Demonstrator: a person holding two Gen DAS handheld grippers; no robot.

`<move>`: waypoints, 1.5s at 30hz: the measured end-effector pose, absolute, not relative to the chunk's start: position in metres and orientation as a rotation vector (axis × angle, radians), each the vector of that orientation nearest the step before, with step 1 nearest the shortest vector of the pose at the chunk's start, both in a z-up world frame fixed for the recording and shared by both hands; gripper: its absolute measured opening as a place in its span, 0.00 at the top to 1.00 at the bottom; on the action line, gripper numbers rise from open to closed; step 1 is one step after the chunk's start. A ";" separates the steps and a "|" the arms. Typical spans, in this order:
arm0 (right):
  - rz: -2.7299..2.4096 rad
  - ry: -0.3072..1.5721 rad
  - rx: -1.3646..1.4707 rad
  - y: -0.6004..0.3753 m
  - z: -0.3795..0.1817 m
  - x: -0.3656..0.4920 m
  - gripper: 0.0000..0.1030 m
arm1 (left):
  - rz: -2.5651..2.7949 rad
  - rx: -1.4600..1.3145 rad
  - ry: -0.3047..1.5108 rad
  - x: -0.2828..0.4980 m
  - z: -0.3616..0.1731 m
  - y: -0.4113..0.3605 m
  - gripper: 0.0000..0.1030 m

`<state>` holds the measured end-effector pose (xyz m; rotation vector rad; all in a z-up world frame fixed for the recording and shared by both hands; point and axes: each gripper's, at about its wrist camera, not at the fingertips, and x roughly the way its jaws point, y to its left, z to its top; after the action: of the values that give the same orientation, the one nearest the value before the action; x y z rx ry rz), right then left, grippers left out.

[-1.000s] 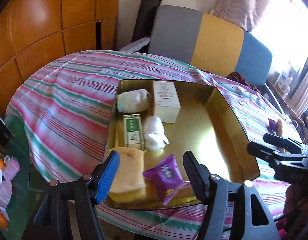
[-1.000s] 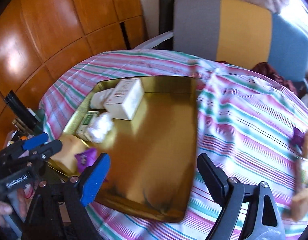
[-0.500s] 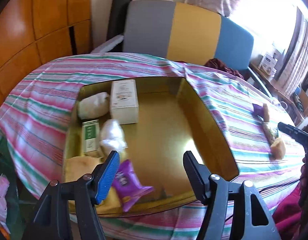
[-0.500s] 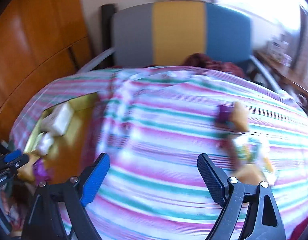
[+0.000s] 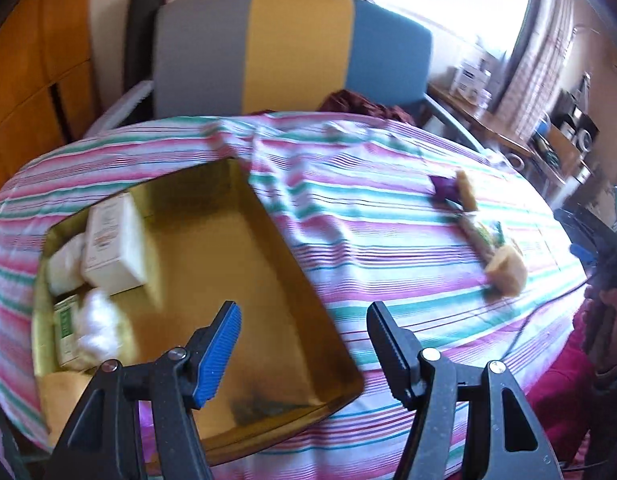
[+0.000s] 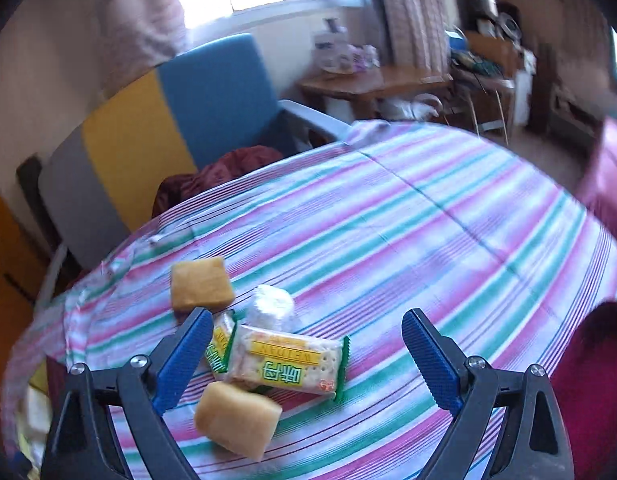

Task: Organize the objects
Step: 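Move both tools back over the items left on the cloth, then grasp the WEIDAN cracker packet with the left tool and lift it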

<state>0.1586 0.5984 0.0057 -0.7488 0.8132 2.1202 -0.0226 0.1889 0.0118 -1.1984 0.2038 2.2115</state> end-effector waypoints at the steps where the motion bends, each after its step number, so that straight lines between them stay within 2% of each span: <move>1: 2.115 0.856 -0.744 0.602 0.004 0.161 0.07 | 2.199 -1.204 0.205 -0.023 0.010 0.194 0.36; 9: 2.113 0.950 -0.760 0.606 -0.008 0.161 0.06 | 2.029 -1.244 0.241 -0.018 -0.005 0.267 0.39; 20: 2.134 1.065 -0.749 0.610 -0.013 0.165 0.06 | 1.878 -1.359 0.281 -0.030 -0.042 0.392 0.50; 33: 2.153 1.197 -0.720 0.617 -0.016 0.169 0.05 | 1.766 -1.467 0.230 -0.036 -0.066 0.504 0.50; 40: 2.151 1.240 -0.705 0.619 -0.017 0.171 0.04 | 1.801 -1.423 0.301 -0.033 -0.081 0.533 0.48; 45: 2.126 1.274 -0.695 0.623 -0.021 0.175 0.04 | 1.774 -1.348 0.364 -0.031 -0.079 0.511 0.56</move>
<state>0.1751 0.6232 -0.0212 -0.6946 1.2741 2.1261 -0.0306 0.5107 -0.0793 -1.3480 0.3640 1.7739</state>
